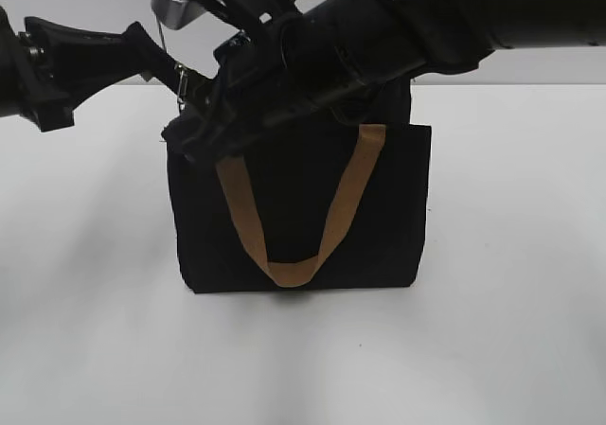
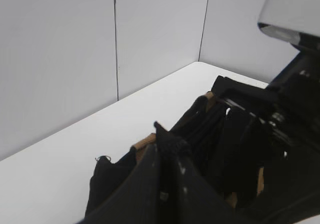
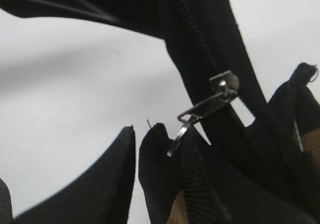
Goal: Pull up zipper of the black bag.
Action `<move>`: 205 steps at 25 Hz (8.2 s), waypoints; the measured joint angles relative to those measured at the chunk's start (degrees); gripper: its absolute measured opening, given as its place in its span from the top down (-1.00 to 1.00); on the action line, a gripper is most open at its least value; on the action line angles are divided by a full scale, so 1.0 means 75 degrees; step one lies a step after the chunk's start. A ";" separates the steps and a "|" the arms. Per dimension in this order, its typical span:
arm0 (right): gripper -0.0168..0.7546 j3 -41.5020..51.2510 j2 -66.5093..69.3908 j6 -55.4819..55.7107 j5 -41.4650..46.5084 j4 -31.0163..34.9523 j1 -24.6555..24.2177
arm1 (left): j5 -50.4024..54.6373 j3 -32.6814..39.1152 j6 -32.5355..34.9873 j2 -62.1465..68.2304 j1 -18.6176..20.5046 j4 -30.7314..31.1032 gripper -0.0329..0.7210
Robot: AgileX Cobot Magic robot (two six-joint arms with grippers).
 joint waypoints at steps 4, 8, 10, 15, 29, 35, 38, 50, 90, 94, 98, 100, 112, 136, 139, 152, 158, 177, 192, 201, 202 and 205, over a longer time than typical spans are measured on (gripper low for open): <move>0.34 0.0000 0.0000 0.0120 -0.0006 0.0008 0.0000 | 0.0000 0.0000 0.0000 0.0000 0.0000 0.0000 0.87; 0.35 0.0000 0.0000 0.0190 -0.0337 0.0017 0.0000 | 0.0000 0.0000 0.0000 0.0000 0.0000 0.0000 0.87; 0.36 0.0000 0.0000 0.0209 -0.0454 0.0023 0.0000 | 0.0000 0.0000 0.0000 0.0000 0.0000 -0.0003 0.87; 0.68 0.0000 0.0000 0.0224 -0.0568 0.0023 0.0000 | 0.0000 0.0000 0.0000 0.0000 0.0000 -0.0003 0.87; 0.96 0.0000 -0.0334 0.2112 -0.0243 -0.1081 -0.0171 | 0.0000 0.0000 0.0000 0.0000 0.0000 -0.0072 0.87; 0.96 -0.0006 -0.0513 0.3367 0.0218 -0.2017 -0.0573 | 0.0109 0.0006 0.0000 -0.0289 0.0000 -0.0045 0.87; 0.96 -0.0006 -0.0605 0.3749 0.0478 -0.2265 -0.0724 | 0.0294 0.0015 0.0000 -0.0519 0.0000 0.0001 0.87; 0.96 -0.0016 -0.1029 0.4995 0.1537 -0.3252 -0.1726 | 0.0790 0.0048 0.0000 -0.0801 -0.0009 0.0019 0.87; -0.42 -0.0016 -0.1224 0.6859 0.2013 -0.4745 -0.2374 | 0.1027 0.0048 0.0085 -0.0828 -0.0009 -0.0061 0.87; -0.49 -0.0016 -0.1481 0.6859 0.2082 -0.4724 -0.2374 | 0.1153 0.0048 0.0085 -0.0828 -0.0009 -0.0061 0.78; -0.50 -0.0016 -0.1721 0.6835 0.2103 -0.4712 -0.2374 | 0.1161 0.0048 -0.0003 -0.0852 -0.0002 -0.0167 0.16; -0.50 -0.0016 -0.1781 0.6832 0.2108 -0.4712 -0.2374 | 0.1161 0.0048 -0.0146 -0.0867 -0.0004 -0.0184 -0.21; -0.50 -0.0016 -0.1802 0.6816 0.2283 -0.4712 -0.2374 | 0.4207 0.0048 -0.1997 -0.1028 0.0006 0.0424 -0.65; -0.50 -0.0016 -0.2150 0.6931 0.2889 -0.5037 -0.2374 | 1.0288 0.0048 0.0771 -0.0701 0.0006 -0.5551 -0.42; -0.50 -0.0016 -0.2417 0.7437 0.3029 -0.5624 -0.2382 | 1.0526 -0.0108 0.3278 -0.0703 0.0006 -0.8242 -0.32; -0.43 -0.0016 -0.2571 0.8840 0.5497 -0.6675 -0.4950 | 1.3308 -0.3030 0.6063 0.0275 0.0006 -0.9948 -0.28; -0.41 0.0091 -0.2666 0.8309 0.5870 -0.6720 -0.5224 | 1.4219 -0.3423 0.6109 0.0325 0.0006 -0.9749 -0.28; -0.41 0.4397 -0.9419 0.8070 0.5983 -0.6653 -0.5224 | 1.5984 -0.0637 0.5637 -0.5507 0.0006 -0.8856 -0.49; -0.41 0.5914 -1.3921 0.8048 0.5523 -0.6648 -0.5224 | 1.5075 0.0875 0.6374 -1.0498 0.0006 -0.9157 -0.49; -0.41 0.6119 -1.3921 0.8048 0.5101 -0.6648 -0.5224 | 1.4817 0.0997 0.6514 -1.0524 0.0006 -0.9328 -0.47; -0.41 0.6119 -1.3921 0.8048 0.5101 -0.6648 -0.5224 | 1.4817 0.0997 0.6521 -1.0532 0.0006 -0.9328 -0.47; -0.41 0.6119 -1.3921 0.8048 0.5101 -0.6655 -0.5224 | 1.4814 0.0997 0.6521 -1.0532 0.0006 -0.9329 -0.47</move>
